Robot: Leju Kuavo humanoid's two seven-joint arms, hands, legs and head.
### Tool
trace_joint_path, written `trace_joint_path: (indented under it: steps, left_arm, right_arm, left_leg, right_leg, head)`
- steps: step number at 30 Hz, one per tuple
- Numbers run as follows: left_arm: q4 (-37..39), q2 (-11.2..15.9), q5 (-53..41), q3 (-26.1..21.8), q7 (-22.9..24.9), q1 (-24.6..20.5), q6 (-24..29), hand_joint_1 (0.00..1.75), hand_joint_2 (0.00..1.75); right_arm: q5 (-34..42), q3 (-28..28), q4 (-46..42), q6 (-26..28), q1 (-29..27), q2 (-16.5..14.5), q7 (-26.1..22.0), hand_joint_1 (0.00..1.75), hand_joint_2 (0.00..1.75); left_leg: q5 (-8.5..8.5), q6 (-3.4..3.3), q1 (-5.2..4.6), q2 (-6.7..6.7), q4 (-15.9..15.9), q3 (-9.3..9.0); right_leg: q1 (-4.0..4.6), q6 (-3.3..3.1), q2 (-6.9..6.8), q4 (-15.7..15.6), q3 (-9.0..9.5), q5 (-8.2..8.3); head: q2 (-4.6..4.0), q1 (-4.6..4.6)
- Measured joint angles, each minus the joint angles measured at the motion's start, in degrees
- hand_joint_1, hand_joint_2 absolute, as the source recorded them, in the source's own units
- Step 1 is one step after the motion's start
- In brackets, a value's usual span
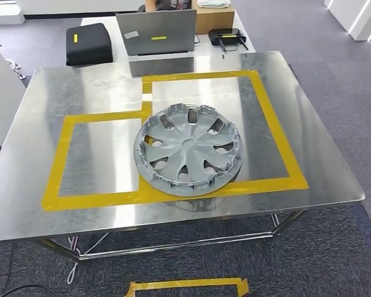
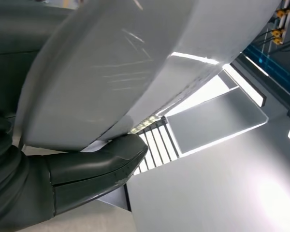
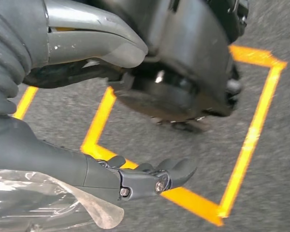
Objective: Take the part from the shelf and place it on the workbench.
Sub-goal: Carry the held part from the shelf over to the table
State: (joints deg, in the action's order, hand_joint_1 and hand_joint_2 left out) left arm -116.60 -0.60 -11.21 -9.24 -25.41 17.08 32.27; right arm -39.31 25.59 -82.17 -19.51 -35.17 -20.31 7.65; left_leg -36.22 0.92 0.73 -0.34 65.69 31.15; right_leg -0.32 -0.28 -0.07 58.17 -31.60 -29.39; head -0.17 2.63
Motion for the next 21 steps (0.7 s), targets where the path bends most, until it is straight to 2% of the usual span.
trace_joint_path:
  steps: [2, 3, 4, 6, 7, 8, 10, 13, 18, 21]
  left_arm:
    - [0.2, 0.2, -0.7, -0.4, 1.0, 0.1, -0.9, 1.75, 1.75]
    - [0.3, 0.4, -1.0, -0.6, 1.6, 0.2, -1.6, 1.75, 1.75]
    - [0.4, 0.6, -1.6, -0.6, 2.2, 0.2, -2.3, 1.75, 1.75]
    - [0.7, 1.4, -3.3, -0.7, 3.9, 0.2, -4.1, 1.75, 1.75]
    - [1.0, 1.9, -4.4, -0.7, 4.7, 0.1, -4.9, 1.75, 1.75]
    - [1.5, 2.4, -5.4, -0.6, 5.6, 0.0, -5.8, 1.75, 1.75]
    - [2.7, 3.4, -6.9, -0.6, 6.9, -0.3, -7.3, 1.75, 1.75]
    - [5.5, 5.1, -9.3, -0.5, 9.2, -1.8, -8.9, 1.75, 1.75]
    - [12.9, 8.8, -14.3, 0.4, 14.0, -6.7, -12.8, 1.75, 1.75]
    - [18.0, 11.4, -17.8, 2.0, 16.1, -10.6, -15.8, 1.75, 1.75]
  right_arm:
    - [-0.5, 0.2, 0.8, -0.4, 0.8, 0.0, -0.9, 0.00, 1.75]
    - [-0.6, 0.3, 1.3, -0.5, 1.1, 0.0, -1.3, 0.00, 1.75]
    - [-0.6, 0.4, 1.6, -0.6, 1.4, 0.0, -1.5, 0.00, 1.75]
    - [-0.7, 0.8, 2.2, -0.9, 1.8, 0.0, -1.6, 0.00, 1.75]
    - [-0.7, 1.0, 2.5, -1.0, 2.0, 0.0, -1.6, 0.00, 1.75]
    - [-0.9, 1.2, 2.7, -1.1, 2.3, 0.0, -1.6, 0.00, 1.75]
    - [-1.5, 1.6, 3.2, -1.3, 2.7, 0.0, -1.7, 0.00, 1.75]
    - [-2.8, 2.4, 3.9, -1.7, 3.3, 0.0, -2.3, 0.00, 1.75]
    - [-6.5, 3.6, 5.0, -2.9, 4.6, 0.0, -4.8, 0.00, 1.75]
    - [-8.9, 4.5, 5.7, -3.9, 5.5, 0.0, -6.4, 0.00, 1.75]
  left_leg:
    - [-1.93, 0.42, 0.19, 0.00, 6.9, 4.43]
    - [-1.56, 0.58, 0.28, 0.01, 8.6, 5.99]
    - [0.00, 0.68, 0.37, 0.01, 8.1, 6.51]
    - [5.27, 0.72, 0.50, 0.06, 2.1, 4.95]
    - [7.05, 0.64, 0.43, 0.10, -1.0, 3.89]
    - [7.97, 0.38, 0.35, 0.14, -3.4, 2.92]
    - [7.71, -0.02, 0.19, 0.15, -5.1, 2.28]
    - [7.63, -0.27, 0.17, 0.06, -5.7, 2.15]
    - [7.38, -0.65, 0.11, 0.06, -5.7, 2.08]
    - [7.23, -0.91, 0.08, 0.06, -5.7, 1.96]
  right_leg:
    - [-0.02, -0.15, -0.01, -0.1, 0.82, -0.60]
    - [-0.03, -0.11, 0.01, -0.1, 1.31, -0.97]
    - [-0.05, -0.03, 0.05, -0.1, 1.83, -1.36]
    - [-0.14, 0.44, 0.12, -0.1, 2.86, -2.31]
    - [-0.07, 0.80, 0.16, 0.0, 3.15, -2.80]
    - [-0.01, 1.19, 0.17, 0.0, 3.23, -3.17]
    - [0.23, 1.25, 0.14, 0.1, 3.09, -3.48]
    - [0.28, 0.72, 0.02, -0.5, 3.48, -3.32]
    - [0.24, 0.98, 0.06, -1.2, 3.91, -3.24]
    - [0.21, 1.51, 0.03, -1.3, 3.78, -3.30]
  head:
    - [0.00, -0.04]
    - [0.00, -0.06]
    - [0.00, -0.05]
    - [0.00, -0.05]
    - [-0.01, -0.11]
    - [-0.01, -0.22]
    - [-0.01, -0.03]
    - [0.00, 0.47]
    - [0.00, 0.50]
    - [0.00, 0.49]
